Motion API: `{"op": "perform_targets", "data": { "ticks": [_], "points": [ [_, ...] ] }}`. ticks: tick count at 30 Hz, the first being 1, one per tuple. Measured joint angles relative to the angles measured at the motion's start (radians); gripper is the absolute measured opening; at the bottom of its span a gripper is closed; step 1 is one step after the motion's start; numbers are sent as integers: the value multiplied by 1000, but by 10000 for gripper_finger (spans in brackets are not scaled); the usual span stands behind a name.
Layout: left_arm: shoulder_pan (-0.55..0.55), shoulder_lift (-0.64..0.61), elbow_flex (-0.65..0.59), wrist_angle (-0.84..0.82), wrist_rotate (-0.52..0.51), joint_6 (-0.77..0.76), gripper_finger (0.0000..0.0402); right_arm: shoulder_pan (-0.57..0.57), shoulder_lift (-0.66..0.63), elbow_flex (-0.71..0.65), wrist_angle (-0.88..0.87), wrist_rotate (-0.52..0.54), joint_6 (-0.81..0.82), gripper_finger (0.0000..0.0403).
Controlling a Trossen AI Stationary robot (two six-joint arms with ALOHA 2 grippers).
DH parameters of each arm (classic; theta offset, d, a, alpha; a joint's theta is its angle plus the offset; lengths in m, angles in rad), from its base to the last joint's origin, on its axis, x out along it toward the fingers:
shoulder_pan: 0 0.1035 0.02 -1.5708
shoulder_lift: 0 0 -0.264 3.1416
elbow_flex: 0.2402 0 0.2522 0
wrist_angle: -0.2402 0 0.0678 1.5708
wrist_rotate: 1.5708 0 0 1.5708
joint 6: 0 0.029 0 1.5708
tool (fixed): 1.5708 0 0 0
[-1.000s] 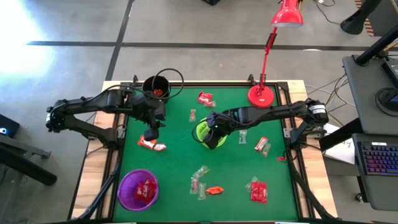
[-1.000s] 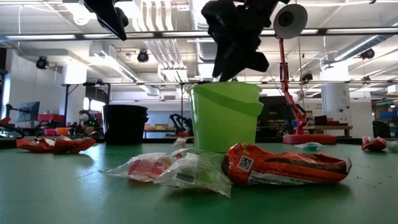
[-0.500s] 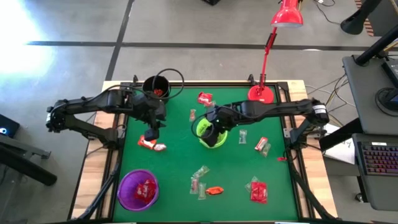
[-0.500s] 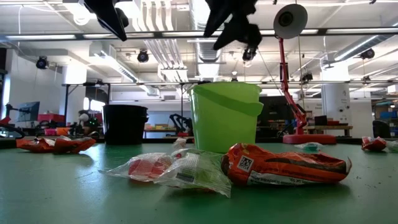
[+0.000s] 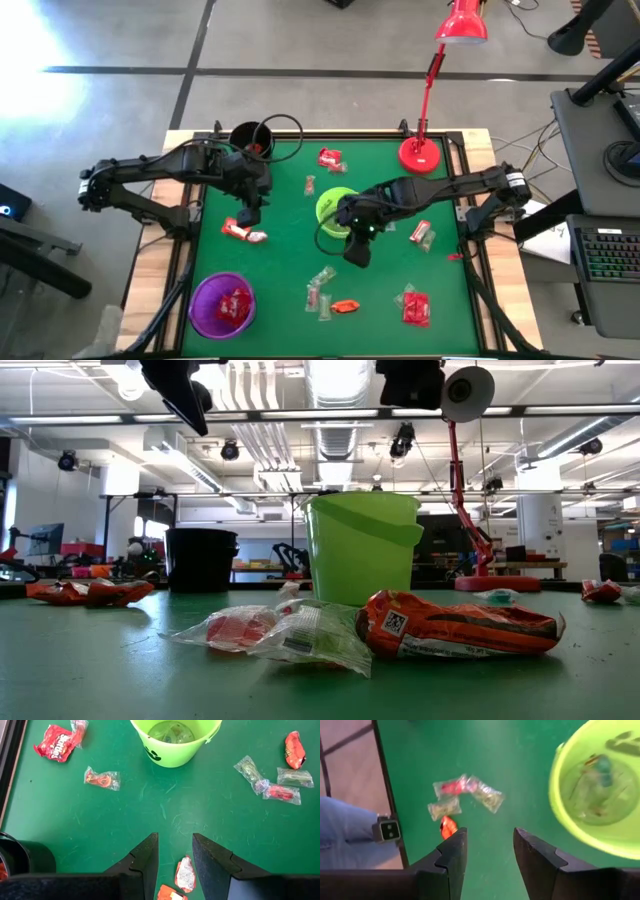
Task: Sort candy
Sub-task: Put the orange chocolate into the black bucket
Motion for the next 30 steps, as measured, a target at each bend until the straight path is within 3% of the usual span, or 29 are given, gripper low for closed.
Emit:
{"op": "perform_targets", "data": {
  "ticks": [13, 16, 23, 30],
  "points": [
    [-2, -2, 0, 2, 3, -52, 103, 121, 7, -36, 18, 6, 0, 150],
    [-2, -2, 0, 0, 8, -71, 103, 154, 7, -44, 39, 12, -60, 148],
    [-2, -3, 0, -2, 57, -117, 103, 226, 28, -50, 105, 186, -122, 162],
    [-2, -5, 0, -5, 61, -134, 103, 277, 127, -50, 114, 192, -118, 195]
  ]
}}
